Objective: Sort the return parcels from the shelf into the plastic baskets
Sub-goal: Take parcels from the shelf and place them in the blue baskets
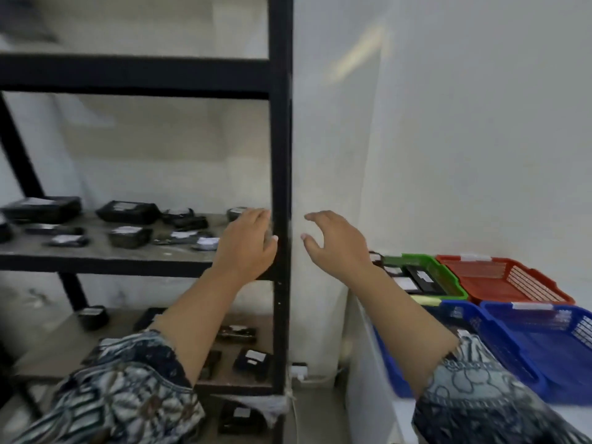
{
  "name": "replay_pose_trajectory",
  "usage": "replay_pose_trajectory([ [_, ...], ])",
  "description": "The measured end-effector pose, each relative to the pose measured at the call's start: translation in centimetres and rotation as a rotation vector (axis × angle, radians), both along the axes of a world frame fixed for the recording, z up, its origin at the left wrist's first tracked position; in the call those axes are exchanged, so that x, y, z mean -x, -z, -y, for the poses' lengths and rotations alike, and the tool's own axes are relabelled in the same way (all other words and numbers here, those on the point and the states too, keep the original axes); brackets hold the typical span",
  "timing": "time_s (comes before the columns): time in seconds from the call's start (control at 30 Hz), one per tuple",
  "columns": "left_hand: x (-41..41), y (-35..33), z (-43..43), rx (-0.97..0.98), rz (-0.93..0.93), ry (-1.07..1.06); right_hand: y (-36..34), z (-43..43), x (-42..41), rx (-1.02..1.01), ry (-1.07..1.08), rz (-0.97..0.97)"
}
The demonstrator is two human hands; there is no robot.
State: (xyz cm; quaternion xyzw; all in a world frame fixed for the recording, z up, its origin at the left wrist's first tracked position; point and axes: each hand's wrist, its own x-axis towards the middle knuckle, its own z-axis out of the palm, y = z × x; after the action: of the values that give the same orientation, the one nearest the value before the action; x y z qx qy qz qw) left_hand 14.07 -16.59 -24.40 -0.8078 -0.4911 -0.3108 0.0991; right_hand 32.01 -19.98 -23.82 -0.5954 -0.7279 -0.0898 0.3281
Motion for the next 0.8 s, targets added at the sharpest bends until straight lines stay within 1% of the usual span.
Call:
replay_pose_trajectory([
  [0.23,11.5,-5.9,1.4,-0.090,-0.016,-0.171,-7.7,-1.6,11.8,-0.112,-0.116,0.064],
  [0.33,15.6,-7.5,1.0,-0.118,-0.017,-0.227,-11.0,-3.3,15.9,-0.160,-0.142,0.122],
  [0.47,19.8,-9.6,0.2,-0.174,-0.027,-0.276,-14.5,-5.9,19.9,-0.206,-0.161,0.117],
  [0.6,24.2,-12.4,-2.4,-0.215,-0.035,-0.320,-17.3,-9.1,24.5,-0.241,-0.224,0.116],
  [0.8,29.8,-16.5,-8.9,-0.308,-0.043,-0.346,-20.9,-14.6,29.9,-0.393,-0.241,0.121],
])
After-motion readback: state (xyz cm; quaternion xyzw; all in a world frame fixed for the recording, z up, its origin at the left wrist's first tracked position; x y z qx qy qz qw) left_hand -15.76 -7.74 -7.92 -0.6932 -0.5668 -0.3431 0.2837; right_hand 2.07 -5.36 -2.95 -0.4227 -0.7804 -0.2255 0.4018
